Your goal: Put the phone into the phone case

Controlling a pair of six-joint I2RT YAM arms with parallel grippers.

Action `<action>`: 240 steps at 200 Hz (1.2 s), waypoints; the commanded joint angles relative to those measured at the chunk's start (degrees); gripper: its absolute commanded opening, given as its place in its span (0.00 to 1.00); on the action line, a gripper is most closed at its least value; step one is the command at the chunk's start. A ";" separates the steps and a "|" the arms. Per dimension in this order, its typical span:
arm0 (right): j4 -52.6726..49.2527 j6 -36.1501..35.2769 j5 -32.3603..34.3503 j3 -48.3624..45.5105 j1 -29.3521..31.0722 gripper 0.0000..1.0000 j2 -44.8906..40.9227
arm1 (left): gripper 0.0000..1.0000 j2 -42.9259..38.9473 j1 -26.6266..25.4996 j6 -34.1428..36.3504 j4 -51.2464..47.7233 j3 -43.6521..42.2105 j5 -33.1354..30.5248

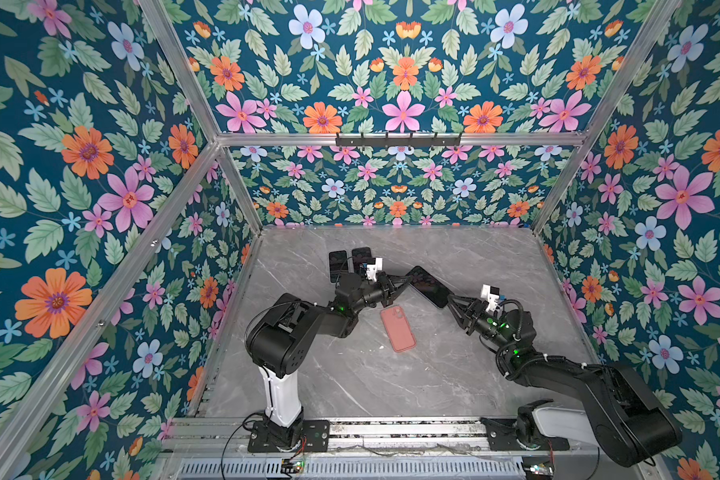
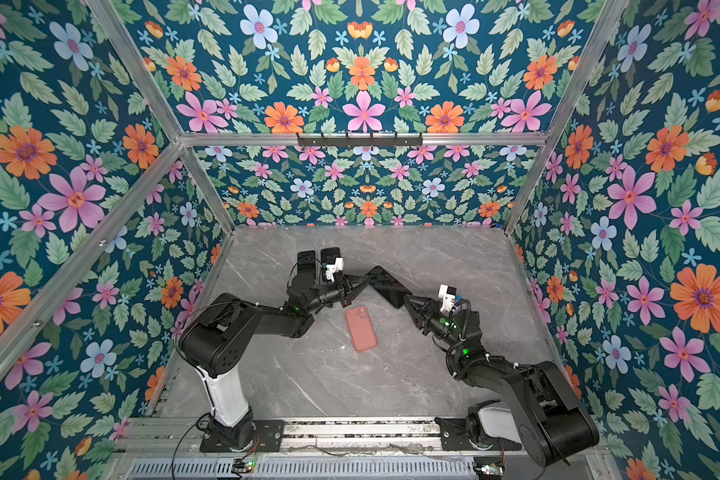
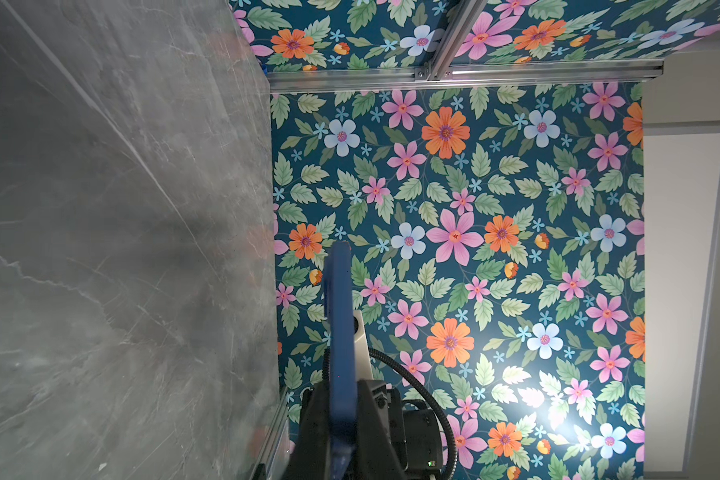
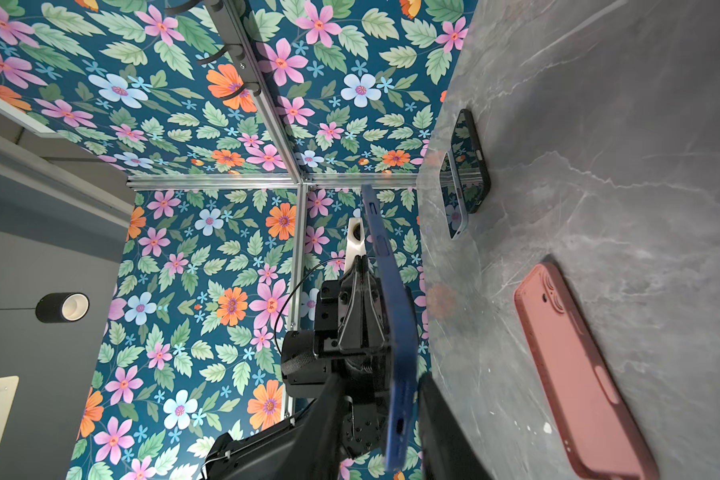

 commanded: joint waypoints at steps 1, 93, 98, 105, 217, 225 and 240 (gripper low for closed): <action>4.56 1.27 -0.32 0.29 0.00 0.27 0.01 | 0.07 0.17 0.00 -0.48 4.06 0.29 -0.04; 4.20 1.26 -1.01 1.28 0.03 0.13 1.09 | 0.08 0.18 -0.22 -0.64 4.01 0.34 -0.04; 4.22 1.26 -1.02 1.28 0.01 0.12 1.07 | 0.08 0.18 -0.25 -0.64 4.02 0.28 -0.04; 4.12 1.26 -1.02 1.24 0.01 0.12 1.01 | 0.08 0.18 -0.31 -0.65 4.01 0.29 -0.05; 1.22 0.56 -1.46 1.92 0.07 0.19 0.16 | 0.08 0.39 -0.57 -0.64 4.02 0.28 -0.04; 0.96 0.56 -1.46 1.92 0.02 0.23 0.14 | 0.08 0.36 -0.57 -0.64 4.05 0.29 -0.04; 0.77 0.47 -1.46 1.98 0.05 0.29 0.14 | 0.08 0.36 -0.63 -0.65 4.00 0.29 -0.05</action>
